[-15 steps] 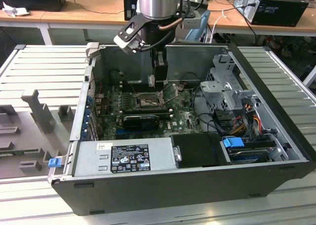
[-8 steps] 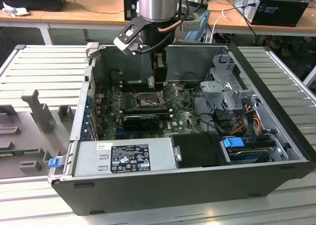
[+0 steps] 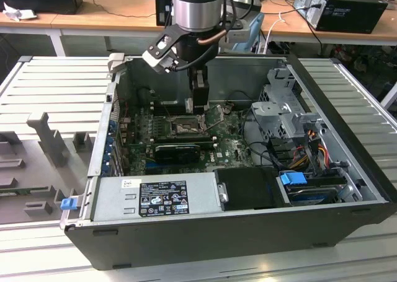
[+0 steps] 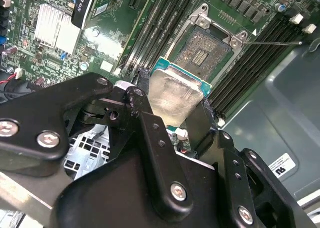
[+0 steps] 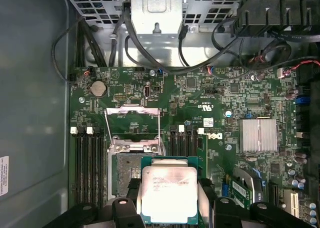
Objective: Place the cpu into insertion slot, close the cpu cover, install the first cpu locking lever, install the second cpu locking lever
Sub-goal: 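Place the cpu into insertion slot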
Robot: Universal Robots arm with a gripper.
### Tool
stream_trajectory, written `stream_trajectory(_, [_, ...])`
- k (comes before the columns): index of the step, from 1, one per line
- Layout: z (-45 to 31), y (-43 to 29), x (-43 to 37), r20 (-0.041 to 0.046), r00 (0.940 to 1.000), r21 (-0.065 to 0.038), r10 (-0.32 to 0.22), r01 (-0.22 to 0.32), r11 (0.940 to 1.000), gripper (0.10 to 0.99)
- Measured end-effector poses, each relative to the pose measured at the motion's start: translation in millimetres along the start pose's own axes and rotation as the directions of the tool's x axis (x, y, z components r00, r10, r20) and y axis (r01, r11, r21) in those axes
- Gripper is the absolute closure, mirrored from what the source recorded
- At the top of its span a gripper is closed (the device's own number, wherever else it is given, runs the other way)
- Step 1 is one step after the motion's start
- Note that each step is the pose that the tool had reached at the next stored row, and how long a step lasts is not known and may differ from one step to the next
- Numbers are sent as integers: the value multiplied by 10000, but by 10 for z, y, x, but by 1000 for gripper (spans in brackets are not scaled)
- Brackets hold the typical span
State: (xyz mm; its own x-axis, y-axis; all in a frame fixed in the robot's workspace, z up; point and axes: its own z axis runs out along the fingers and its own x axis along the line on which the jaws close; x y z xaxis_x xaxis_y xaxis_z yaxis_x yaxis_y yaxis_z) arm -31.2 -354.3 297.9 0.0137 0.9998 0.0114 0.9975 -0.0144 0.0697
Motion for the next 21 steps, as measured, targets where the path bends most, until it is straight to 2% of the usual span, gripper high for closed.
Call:
stream_trajectory(5, [30,-5,0,0,10000,4,-1,1,10000,549])
stream_trajectory(11, [139,-19,9,2,10000,26,-9,9,10000,549])
stream_trajectory(15, [227,-53,9,-17,9998,27,-198,198,9998,549])
stream_trajectory(21, [274,-59,8,-16,9998,28,-199,199,9998,549])
